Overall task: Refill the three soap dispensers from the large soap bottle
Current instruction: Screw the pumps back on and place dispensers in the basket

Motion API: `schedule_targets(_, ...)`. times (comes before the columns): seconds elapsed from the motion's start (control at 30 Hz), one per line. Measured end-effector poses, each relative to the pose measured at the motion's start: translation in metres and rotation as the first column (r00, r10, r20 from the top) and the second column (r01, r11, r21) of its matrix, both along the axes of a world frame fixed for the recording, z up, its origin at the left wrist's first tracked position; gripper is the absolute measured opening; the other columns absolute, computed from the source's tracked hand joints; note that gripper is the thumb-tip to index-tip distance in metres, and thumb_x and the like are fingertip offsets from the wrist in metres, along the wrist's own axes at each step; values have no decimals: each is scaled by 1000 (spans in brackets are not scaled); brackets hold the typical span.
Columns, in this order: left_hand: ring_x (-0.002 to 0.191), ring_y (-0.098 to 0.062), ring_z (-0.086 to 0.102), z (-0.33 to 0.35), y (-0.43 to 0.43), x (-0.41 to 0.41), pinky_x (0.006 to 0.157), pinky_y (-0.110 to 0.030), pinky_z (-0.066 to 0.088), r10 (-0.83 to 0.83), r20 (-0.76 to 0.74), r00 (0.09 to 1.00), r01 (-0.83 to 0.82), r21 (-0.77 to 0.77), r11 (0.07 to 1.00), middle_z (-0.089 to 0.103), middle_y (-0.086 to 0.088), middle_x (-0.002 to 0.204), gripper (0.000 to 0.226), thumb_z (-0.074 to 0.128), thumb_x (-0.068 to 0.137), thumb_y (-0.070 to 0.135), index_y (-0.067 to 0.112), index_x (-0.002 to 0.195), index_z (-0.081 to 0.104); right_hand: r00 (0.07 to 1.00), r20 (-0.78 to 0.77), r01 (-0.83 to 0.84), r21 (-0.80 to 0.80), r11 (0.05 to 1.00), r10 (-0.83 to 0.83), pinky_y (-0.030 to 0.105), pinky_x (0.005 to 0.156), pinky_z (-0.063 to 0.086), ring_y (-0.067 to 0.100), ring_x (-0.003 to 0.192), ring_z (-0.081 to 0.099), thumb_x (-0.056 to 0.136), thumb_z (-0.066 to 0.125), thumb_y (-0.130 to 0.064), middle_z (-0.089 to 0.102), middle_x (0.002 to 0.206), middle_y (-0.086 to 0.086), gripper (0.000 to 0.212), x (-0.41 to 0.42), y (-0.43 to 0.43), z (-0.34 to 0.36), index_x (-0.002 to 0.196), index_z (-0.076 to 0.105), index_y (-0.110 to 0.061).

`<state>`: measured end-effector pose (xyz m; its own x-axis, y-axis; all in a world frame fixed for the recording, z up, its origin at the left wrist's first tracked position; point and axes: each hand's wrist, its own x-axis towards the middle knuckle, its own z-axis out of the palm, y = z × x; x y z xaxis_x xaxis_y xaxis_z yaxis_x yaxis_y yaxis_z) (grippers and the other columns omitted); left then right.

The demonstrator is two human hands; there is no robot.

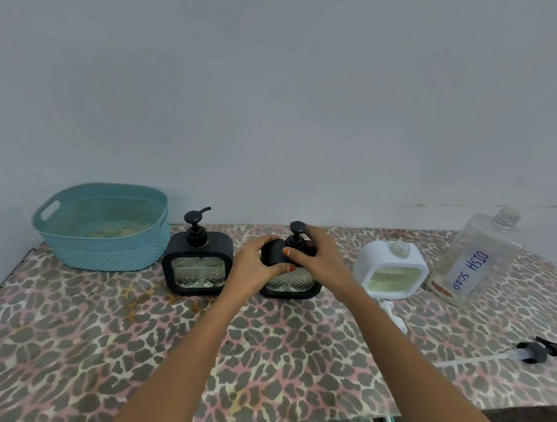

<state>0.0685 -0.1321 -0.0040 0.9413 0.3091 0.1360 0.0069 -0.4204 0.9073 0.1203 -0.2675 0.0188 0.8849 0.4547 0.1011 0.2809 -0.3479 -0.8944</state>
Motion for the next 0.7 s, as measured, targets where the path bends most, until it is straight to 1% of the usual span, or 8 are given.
schedule_targets(0.07, 116, -16, 52, -1, 0, 1, 99, -29, 42, 7, -5, 1000, -7, 5, 1000, 58, -2, 123, 62, 81, 66, 24, 15, 122, 55, 997, -24, -69, -29, 997, 69, 44, 93, 48, 23, 102, 60, 86, 63, -18, 64, 108, 8, 30, 4, -8, 3, 115, 57, -12)
schedule_targets(0.13, 116, -16, 52, -1, 0, 1, 100, -29, 41, 10, -4, 1000, -10, 5, 1000, 58, -3, 123, 62, 81, 66, 24, 15, 122, 55, 997, -19, -73, -57, 996, 72, 44, 92, 48, 25, 101, 60, 87, 62, -17, 65, 106, 11, 28, 5, -11, 4, 113, 59, -8)
schedule_targets(0.23, 117, -16, 51, -1, 0, 1, 99, -28, 40, 9, -7, 1000, -9, 5, 1000, 58, -2, 124, 63, 81, 66, 25, 16, 122, 55, 1000, 17, 13, -51, 999, -12, 40, 88, 48, 24, 95, 60, 83, 67, -18, 64, 100, 9, 27, 4, -5, 2, 106, 59, -6)
schedule_targets(0.33, 117, -15, 50, -1, -1, 1, 96, -25, 40, 7, -14, 1000, -7, 10, 1000, 57, 0, 125, 63, 80, 67, 26, 16, 123, 54, 990, 42, 134, -25, 991, -133, 29, 80, 45, 17, 89, 56, 78, 72, -22, 61, 98, 5, 31, 0, 5, -2, 99, 53, -10)
schedule_targets(0.43, 113, -12, 50, 0, -1, 0, 92, -22, 39, 5, -5, 1000, -5, 5, 1000, 57, 0, 123, 61, 80, 67, 23, 15, 122, 54, 977, 79, 201, -34, 979, -198, 29, 79, 46, 16, 87, 56, 74, 75, -27, 59, 96, 2, 35, -3, 8, -2, 95, 49, -16)
schedule_targets(0.57, 106, -8, 50, 3, -2, -1, 88, -21, 38, -7, 6, 1000, 7, -1, 1000, 59, 1, 118, 57, 80, 68, 21, 15, 120, 56, 996, 63, 62, -57, 996, -58, 26, 81, 43, 17, 97, 55, 79, 71, -24, 54, 108, 0, 44, 0, 4, 2, 118, 52, -13)
schedule_targets(0.63, 106, -8, 50, 3, -2, -1, 88, -20, 37, -2, 9, 1000, 2, 4, 1000, 58, 3, 115, 57, 80, 68, 21, 15, 119, 56, 996, 71, -40, -60, 997, 45, 30, 86, 46, 21, 102, 57, 83, 66, -18, 57, 112, 4, 39, 1, -2, 5, 120, 53, -13)
schedule_targets(0.7, 107, -8, 49, 3, -2, -1, 90, -21, 37, 1, 6, 1000, -1, 6, 1000, 58, 2, 117, 58, 80, 68, 22, 15, 120, 56, 993, 77, -85, -66, 994, 90, 34, 87, 47, 24, 99, 58, 85, 63, -13, 61, 108, 9, 30, 2, -7, 7, 115, 58, -10)
